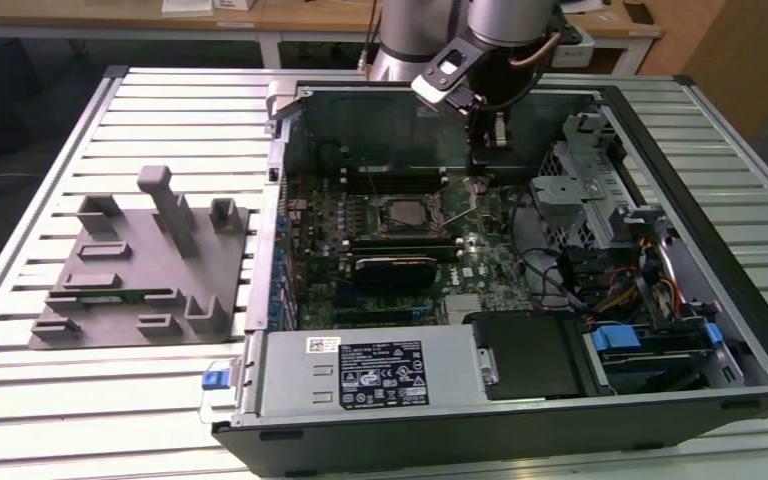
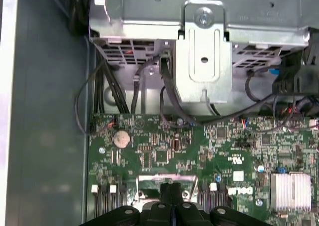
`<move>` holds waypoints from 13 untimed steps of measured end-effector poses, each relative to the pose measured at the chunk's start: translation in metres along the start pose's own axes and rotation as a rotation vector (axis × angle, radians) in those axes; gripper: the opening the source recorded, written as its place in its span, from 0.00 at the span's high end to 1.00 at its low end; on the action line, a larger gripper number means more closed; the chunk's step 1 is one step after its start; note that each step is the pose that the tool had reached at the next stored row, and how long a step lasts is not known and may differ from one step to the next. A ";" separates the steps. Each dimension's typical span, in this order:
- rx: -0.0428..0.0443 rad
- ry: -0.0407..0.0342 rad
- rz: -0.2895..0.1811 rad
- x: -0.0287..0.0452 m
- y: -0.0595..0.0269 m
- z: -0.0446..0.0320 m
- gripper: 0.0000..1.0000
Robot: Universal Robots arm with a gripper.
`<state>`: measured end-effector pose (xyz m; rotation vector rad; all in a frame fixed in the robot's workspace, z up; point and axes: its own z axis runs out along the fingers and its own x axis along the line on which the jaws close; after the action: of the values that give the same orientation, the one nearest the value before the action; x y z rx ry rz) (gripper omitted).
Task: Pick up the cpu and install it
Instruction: 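Close the cpu cover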
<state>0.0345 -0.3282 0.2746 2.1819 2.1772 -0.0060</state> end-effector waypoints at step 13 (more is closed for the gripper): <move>0.0000 0.0000 0.000 0.0001 0.0233 0.0010 0.89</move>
<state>0.0578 -0.3282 0.2745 2.1820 2.1772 -0.0061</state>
